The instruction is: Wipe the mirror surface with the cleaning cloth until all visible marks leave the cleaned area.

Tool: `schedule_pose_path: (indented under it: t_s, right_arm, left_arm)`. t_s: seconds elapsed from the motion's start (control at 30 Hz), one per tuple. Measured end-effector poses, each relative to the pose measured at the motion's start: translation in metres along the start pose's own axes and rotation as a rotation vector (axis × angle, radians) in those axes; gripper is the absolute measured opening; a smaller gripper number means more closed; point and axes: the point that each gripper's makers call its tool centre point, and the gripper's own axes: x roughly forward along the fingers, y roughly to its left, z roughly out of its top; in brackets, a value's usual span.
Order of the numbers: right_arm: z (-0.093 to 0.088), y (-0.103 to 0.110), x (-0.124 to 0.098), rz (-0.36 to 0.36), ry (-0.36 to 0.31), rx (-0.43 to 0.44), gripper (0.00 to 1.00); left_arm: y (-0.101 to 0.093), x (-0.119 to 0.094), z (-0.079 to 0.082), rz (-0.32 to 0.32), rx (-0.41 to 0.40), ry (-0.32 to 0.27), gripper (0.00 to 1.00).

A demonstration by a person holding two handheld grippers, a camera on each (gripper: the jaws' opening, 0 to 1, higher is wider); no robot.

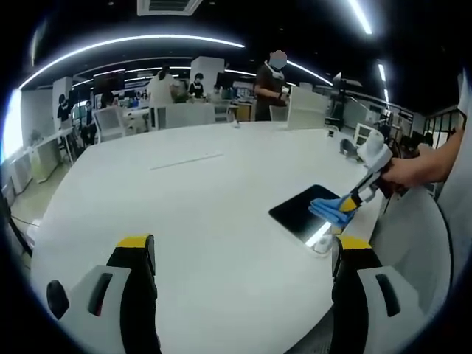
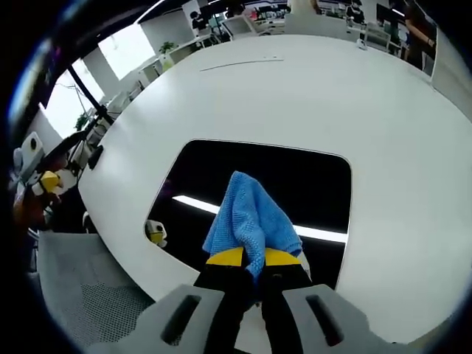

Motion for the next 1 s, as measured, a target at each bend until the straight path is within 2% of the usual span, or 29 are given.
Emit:
schedule_pose_path:
  t_s: [0.4,0.6,1.0]
  right_arm:
    - [-0.003,-0.009,-0.004,-0.003,0.004,0.004,0.02]
    - [-0.006,-0.019,-0.008,-0.01,0.003,0.022,0.02]
    - [-0.009,-0.043,-0.016,-0.044,-0.001,0.052,0.02]
  left_arm:
    - [0.001,0.0,-0.002,0.001,-0.002,0.0,0.99]
    - [0.007,0.0,-0.005,0.004,-0.004,-0.001,0.99]
    - [0.006,0.001,-0.006,-0.001,-0.003,0.0,0.99]
